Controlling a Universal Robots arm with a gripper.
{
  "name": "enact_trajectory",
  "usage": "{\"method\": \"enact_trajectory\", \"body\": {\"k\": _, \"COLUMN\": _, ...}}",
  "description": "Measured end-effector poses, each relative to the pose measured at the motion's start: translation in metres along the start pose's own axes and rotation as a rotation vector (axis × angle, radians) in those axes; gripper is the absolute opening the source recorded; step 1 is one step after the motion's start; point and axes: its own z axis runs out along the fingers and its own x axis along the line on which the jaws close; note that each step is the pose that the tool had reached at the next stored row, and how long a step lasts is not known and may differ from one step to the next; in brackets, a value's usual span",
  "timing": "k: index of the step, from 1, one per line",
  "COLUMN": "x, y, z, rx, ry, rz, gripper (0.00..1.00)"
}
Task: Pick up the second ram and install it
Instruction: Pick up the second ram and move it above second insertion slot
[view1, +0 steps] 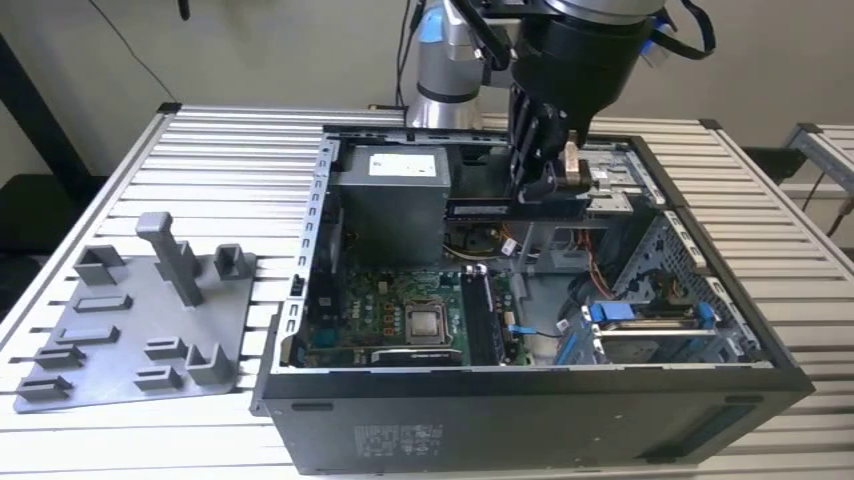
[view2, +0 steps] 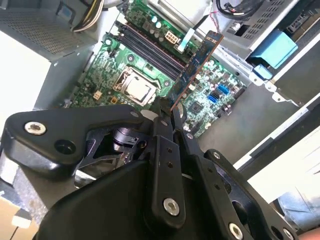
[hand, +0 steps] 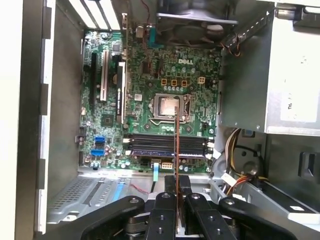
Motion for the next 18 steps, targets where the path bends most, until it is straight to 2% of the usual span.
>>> {"method": "enact_trajectory", "body": {"k": 18, "x": -0.0286, "y": -0.0012, "z": 0.0034, "rx": 0.0023, "ry": -0.0009, "rz": 0.035, "gripper": 0.14}}
